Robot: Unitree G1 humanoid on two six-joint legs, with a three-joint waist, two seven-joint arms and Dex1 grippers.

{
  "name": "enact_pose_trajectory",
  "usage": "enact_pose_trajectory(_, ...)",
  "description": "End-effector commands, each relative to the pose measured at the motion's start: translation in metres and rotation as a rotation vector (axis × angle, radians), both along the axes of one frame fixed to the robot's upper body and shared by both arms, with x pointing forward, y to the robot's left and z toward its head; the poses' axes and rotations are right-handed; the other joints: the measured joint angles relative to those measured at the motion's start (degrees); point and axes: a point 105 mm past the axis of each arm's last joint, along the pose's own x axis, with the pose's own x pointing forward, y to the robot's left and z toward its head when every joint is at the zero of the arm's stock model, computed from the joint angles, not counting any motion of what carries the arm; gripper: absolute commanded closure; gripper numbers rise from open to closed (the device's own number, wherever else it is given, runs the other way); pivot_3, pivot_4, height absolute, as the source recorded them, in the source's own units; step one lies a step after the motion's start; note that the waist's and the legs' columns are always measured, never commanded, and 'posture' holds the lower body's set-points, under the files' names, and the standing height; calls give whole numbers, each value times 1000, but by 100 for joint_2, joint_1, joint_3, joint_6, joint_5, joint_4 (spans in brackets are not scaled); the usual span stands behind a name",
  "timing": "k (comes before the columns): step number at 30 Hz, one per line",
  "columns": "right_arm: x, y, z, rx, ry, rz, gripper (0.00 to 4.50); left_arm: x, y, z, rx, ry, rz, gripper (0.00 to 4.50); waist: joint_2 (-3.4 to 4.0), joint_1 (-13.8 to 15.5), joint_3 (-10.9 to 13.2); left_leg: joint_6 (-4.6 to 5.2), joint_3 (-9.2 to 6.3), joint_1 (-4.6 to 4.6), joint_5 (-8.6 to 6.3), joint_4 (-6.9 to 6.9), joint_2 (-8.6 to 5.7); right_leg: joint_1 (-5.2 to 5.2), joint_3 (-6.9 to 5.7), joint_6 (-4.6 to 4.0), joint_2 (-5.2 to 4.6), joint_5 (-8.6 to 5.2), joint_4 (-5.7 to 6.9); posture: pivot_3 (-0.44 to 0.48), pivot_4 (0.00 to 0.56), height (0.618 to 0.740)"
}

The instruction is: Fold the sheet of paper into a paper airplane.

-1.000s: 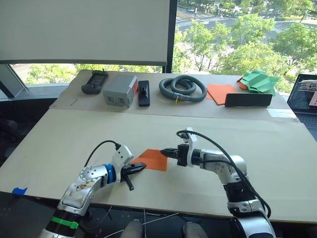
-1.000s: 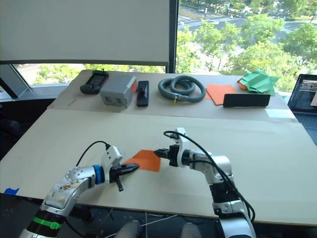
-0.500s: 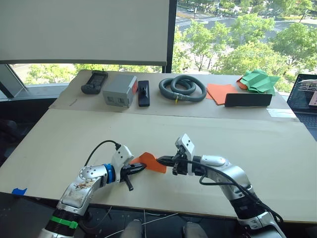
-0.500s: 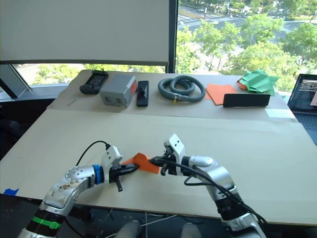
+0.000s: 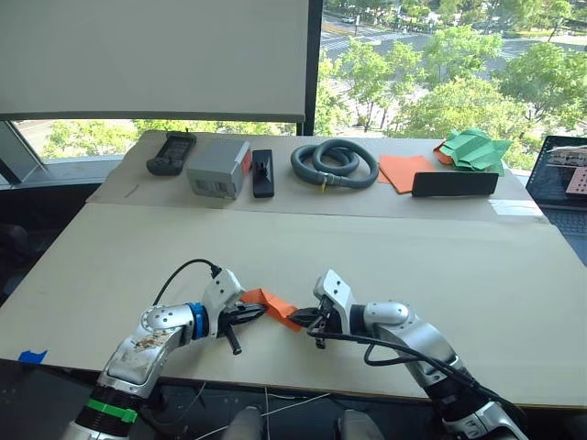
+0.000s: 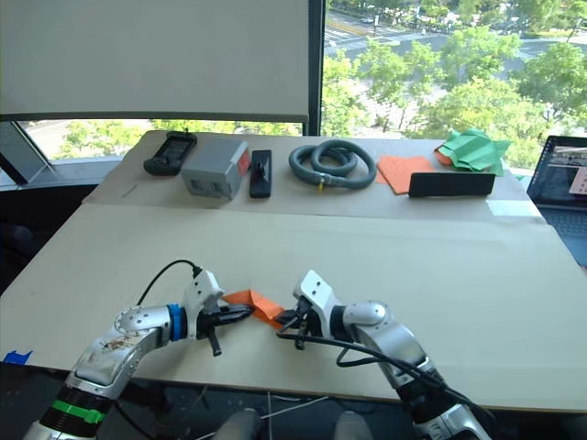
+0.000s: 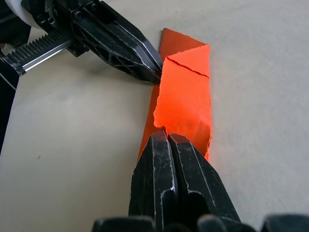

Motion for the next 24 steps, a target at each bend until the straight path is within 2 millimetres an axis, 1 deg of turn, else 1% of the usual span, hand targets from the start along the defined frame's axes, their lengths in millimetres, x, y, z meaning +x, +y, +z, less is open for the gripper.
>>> enact_pose_trajectory(1,-5,-2,-13,-42,45,-5,4462,-3,22,1,51,35,35,4500,-2,-6,1,0,-1,-1,0,0,0,0,0,0,0,0,0,0,150,702)
enact_pose_trajectory(4,-6,-2,-16,-52,50,-5,4462,-1,30,23,46,-1,25,4500,-4,-18,5,-1,-4,-6,-1,-2,0,-6,-1,-2,0,-1,-1,0,150,702)
enact_pose_trajectory(7,-6,-2,-15,-52,47,1,4462,8,32,49,1,-58,26,4500,-4,-13,10,-1,-5,-12,-1,-2,0,-9,-1,-2,-1,-1,-2,0,150,702)
enact_pose_trajectory(9,-6,-3,-15,-55,45,4,4462,19,24,68,-68,-100,26,4500,-16,24,17,-2,-6,-14,-1,-2,0,-9,-3,-2,-1,-1,-2,0,150,702)
enact_pose_trajectory(11,-7,-4,-15,-61,43,8,4462,24,13,76,-110,-110,3,4500,-24,51,17,-2,-9,-19,-1,-3,0,-10,-9,-2,-1,-1,-3,0,150,702)
enact_pose_trajectory(13,-7,-3,-15,-64,40,12,4462,27,4,69,-108,-99,-21,4500,-28,47,12,-2,-5,-15,-1,-2,-1,-6,-6,-2,-1,-1,-6,0,150,702)
enact_pose_trajectory(17,-5,-3,-14,-72,24,11,4462,29,-11,46,-91,-54,-59,4500,-26,41,9,1,4,-5,1,-2,-2,-5,1,0,1,1,-3,0,150,702)
enact_pose_trajectory(20,-5,-2,-11,-76,12,11,4462,27,-14,27,-56,-22,-79,4500,-30,41,12,3,-2,-4,2,-2,1,-6,-3,-1,10,0,3,0,150,702)
enact_pose_trajectory(24,-4,-1,-6,-82,-35,21,4462,28,-14,19,-44,-13,-84,4500,-31,67,13,1,-1,-6,1,-1,1,-6,-2,-1,8,0,2,0,150,702)
